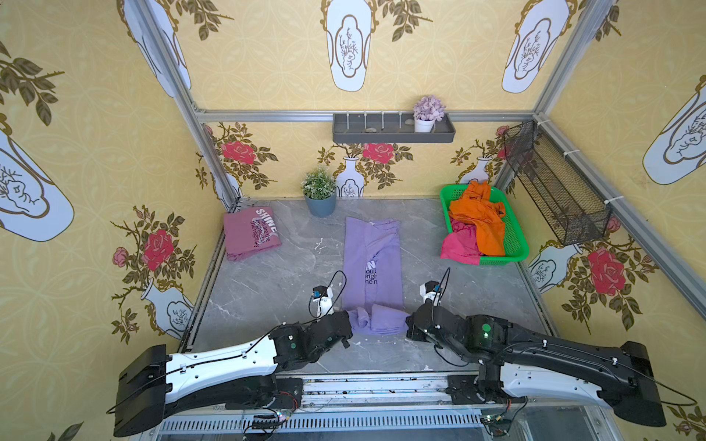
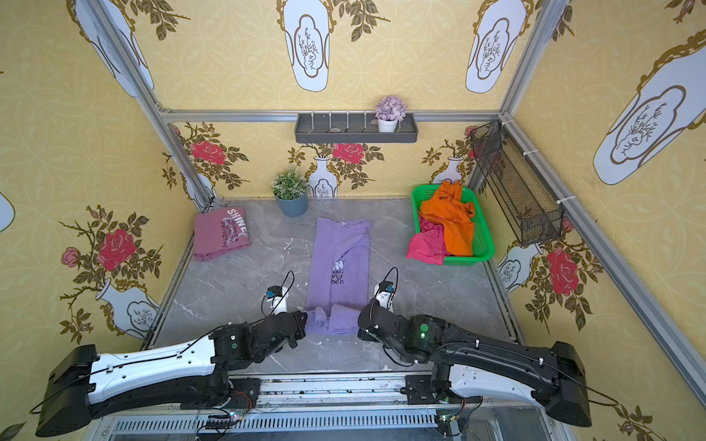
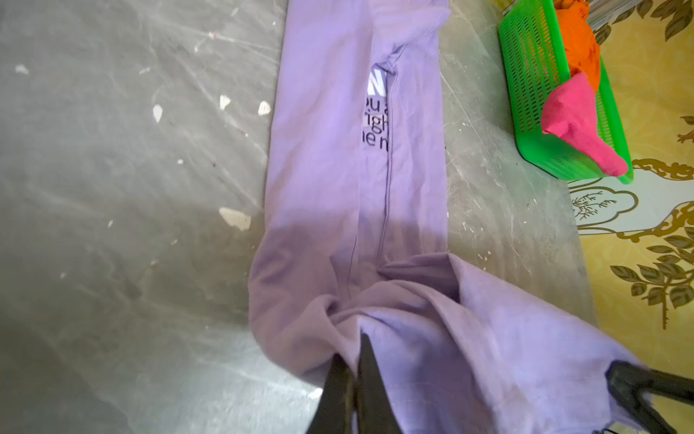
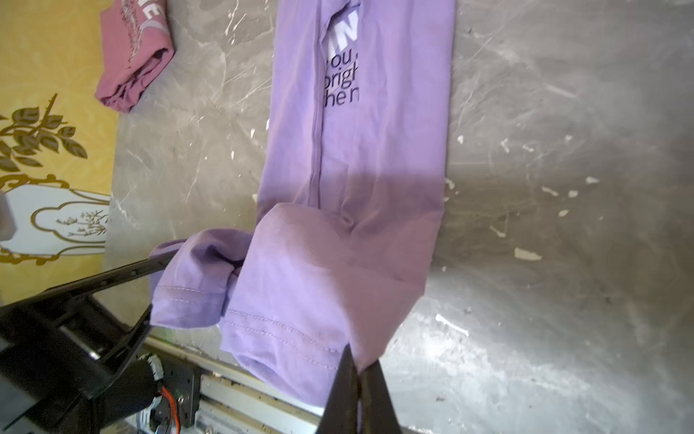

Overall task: Fold and stack t-shirts
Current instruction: Fold the T-shirt.

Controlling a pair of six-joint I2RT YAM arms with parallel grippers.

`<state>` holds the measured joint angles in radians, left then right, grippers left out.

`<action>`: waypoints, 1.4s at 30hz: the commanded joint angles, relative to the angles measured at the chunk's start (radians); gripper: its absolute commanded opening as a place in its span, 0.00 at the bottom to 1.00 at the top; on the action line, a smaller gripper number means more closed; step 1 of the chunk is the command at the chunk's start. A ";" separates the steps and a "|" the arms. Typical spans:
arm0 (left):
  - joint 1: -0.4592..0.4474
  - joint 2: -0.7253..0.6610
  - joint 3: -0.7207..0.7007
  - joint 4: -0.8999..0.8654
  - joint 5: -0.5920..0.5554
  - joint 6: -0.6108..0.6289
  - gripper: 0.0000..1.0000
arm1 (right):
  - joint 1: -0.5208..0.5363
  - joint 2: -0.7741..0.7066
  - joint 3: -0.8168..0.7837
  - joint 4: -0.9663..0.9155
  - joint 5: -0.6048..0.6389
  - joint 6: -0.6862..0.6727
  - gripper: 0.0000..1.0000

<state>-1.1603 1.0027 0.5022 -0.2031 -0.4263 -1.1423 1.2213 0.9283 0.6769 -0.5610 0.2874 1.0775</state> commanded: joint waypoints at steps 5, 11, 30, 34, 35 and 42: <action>0.163 0.140 0.068 0.201 0.098 0.240 0.00 | -0.236 0.122 0.013 0.214 -0.232 -0.281 0.00; 0.284 0.232 0.091 0.298 0.164 0.320 0.00 | -0.412 0.236 0.070 0.292 -0.362 -0.405 0.00; 0.487 0.591 0.208 0.567 0.320 0.427 0.00 | -0.668 0.632 0.244 0.485 -0.535 -0.576 0.00; 0.521 0.645 0.203 0.618 0.326 0.424 0.00 | -0.687 0.693 0.251 0.515 -0.544 -0.582 0.00; 0.530 0.663 0.204 0.635 0.334 0.423 0.00 | -0.688 0.713 0.258 0.518 -0.546 -0.586 0.00; 0.549 0.767 0.218 0.792 0.373 0.416 0.25 | -0.689 0.746 0.270 0.539 -0.458 -0.600 0.13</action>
<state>-0.6189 1.7412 0.7143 0.4690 -0.0868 -0.7280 0.5323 1.6733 0.9386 -0.0704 -0.2287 0.4965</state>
